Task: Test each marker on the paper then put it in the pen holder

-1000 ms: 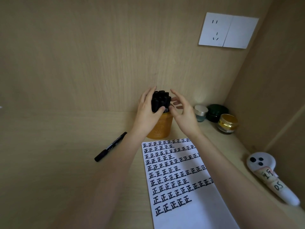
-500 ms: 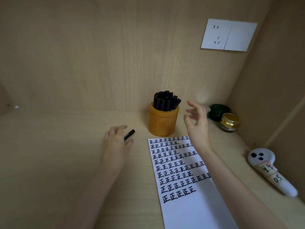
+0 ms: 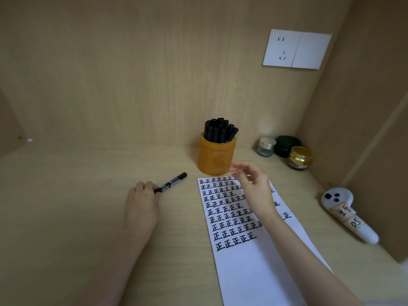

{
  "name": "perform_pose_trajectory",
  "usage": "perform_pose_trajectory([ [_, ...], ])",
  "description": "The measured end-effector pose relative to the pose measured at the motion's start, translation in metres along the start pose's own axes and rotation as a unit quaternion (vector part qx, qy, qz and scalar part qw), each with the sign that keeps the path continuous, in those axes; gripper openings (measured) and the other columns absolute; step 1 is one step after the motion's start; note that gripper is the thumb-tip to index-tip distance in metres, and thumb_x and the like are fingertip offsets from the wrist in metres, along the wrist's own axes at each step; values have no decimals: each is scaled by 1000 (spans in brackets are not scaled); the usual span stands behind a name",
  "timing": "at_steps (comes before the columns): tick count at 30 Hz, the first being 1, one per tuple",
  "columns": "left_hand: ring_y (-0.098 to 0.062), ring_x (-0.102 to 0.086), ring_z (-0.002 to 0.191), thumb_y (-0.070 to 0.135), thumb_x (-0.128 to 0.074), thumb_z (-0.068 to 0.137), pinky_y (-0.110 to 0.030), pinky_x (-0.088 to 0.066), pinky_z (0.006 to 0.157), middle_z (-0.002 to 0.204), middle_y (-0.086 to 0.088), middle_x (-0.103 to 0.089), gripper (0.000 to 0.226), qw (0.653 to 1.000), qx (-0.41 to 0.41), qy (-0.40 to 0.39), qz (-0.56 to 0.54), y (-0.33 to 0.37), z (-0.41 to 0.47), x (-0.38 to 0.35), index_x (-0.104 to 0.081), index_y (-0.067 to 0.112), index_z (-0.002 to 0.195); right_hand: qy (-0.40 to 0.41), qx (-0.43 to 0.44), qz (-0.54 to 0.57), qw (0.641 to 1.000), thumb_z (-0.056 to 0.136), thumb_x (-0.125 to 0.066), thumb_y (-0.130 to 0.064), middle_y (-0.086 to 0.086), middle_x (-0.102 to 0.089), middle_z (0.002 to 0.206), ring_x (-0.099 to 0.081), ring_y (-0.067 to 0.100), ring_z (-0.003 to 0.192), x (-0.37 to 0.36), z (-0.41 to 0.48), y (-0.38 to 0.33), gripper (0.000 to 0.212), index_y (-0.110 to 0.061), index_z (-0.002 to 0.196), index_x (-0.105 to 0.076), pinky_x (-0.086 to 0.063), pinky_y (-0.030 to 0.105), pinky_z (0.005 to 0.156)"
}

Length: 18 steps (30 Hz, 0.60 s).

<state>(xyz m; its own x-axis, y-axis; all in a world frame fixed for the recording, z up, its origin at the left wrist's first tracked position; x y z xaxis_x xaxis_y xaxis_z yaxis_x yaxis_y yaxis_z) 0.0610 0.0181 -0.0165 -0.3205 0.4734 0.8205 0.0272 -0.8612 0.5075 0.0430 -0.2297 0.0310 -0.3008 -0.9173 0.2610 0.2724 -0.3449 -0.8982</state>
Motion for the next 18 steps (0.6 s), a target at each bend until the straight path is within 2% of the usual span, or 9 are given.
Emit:
perform_pose_trajectory([
  [4,-33,-54,94,8,-48,94,-37,-40,82,102,-14,-55,16,988,5,-4,-157,8,-7,2,-56,4,108,-22,-48,9,999,97,-49,-15,-9,-69,89,-61,8,83,-4,-13,2,19,-26,104,-64,-51,22,75],
  [6,-31,-58,91,10,-44,96,-39,-44,83,96,-9,-62,8,970,4,-36,-242,18,-12,4,-48,13,103,-57,-86,26,994,97,-54,-28,-6,-67,80,-57,4,67,-9,-20,1,17,-22,111,-61,-50,21,66],
  [8,-26,-58,84,10,-41,97,-40,-45,83,87,-2,-64,9,951,-16,-78,-299,32,-21,8,-44,19,97,-100,-128,63,985,90,-58,-43,-4,-62,70,-49,5,54,-16,-28,-1,34,-19,115,-58,-43,19,52],
  [10,-21,-58,83,12,-41,98,-36,-45,82,85,6,-62,16,942,-62,-130,-304,46,-34,10,-44,28,93,-129,-152,101,975,82,-59,-52,-4,-58,62,-44,7,47,-22,-34,-5,44,-18,112,-58,-36,19,46],
  [11,-19,-58,85,15,-40,98,-35,-45,82,86,8,-61,17,938,-82,-159,-298,52,-42,10,-44,31,92,-136,-153,117,972,81,-59,-52,-3,-56,59,-42,7,45,-23,-37,-8,43,-17,107,-58,-33,18,44],
  [14,-12,-56,89,21,-40,99,-30,-44,83,91,9,-59,9,926,-112,-211,-291,62,-60,6,-45,27,103,-133,-128,144,972,90,-61,-35,0,-50,54,-40,5,40,-24,-43,-16,24,-13,81,-57,-31,14,41],
  [16,-9,-57,95,30,-41,98,-29,-44,86,100,9,-61,14,923,-114,-226,-290,64,-66,4,-47,24,109,-139,-108,144,974,92,-62,-28,2,-48,51,-38,6,39,-22,-46,-17,30,-11,68,-54,-31,14,41],
  [18,-7,-58,98,37,-42,97,-32,-45,89,104,9,-63,19,922,-128,-228,-285,65,-71,3,-50,25,109,-148,-99,130,975,92,-61,-27,2,-48,50,-37,8,39,-20,-50,-17,36,-6,65,-53,-31,14,42],
])
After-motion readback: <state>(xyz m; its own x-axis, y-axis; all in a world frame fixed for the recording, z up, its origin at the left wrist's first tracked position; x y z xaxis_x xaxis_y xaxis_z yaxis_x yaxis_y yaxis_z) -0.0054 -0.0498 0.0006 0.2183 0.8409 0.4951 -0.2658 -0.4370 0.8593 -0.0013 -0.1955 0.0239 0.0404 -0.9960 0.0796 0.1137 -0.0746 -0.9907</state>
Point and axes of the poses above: each hand's wrist, its own z-axis towards the middle knuckle, its own x-axis out of the back of the hand, y = z × x, the point moved 2 cm from there along z, towards the middle knuckle
